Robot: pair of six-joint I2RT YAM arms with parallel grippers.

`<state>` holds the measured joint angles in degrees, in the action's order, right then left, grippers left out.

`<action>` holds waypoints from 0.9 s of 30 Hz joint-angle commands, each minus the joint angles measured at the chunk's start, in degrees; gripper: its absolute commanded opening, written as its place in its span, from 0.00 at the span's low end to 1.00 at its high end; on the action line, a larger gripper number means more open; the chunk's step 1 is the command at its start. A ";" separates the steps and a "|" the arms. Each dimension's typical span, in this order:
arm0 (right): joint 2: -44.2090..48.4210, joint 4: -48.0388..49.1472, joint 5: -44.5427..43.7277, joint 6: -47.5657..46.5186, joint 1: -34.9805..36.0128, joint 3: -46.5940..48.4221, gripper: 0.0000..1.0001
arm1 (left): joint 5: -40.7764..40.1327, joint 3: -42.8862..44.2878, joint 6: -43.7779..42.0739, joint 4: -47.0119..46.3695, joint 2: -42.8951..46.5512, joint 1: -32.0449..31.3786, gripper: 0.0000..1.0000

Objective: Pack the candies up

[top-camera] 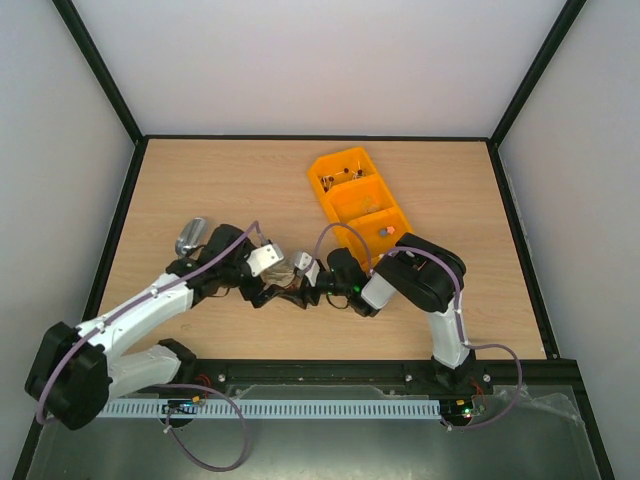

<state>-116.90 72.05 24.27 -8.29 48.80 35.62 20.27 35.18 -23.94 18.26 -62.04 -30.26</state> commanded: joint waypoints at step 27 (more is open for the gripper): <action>-1.69 -5.28 -0.19 0.83 1.13 0.38 0.01 | -8.13 0.50 7.69 -7.04 -10.88 -4.02 0.89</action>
<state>-117.03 71.29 23.66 -7.94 49.23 36.40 11.86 34.98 -15.92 11.11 -72.14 -34.22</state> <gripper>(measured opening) 0.803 0.928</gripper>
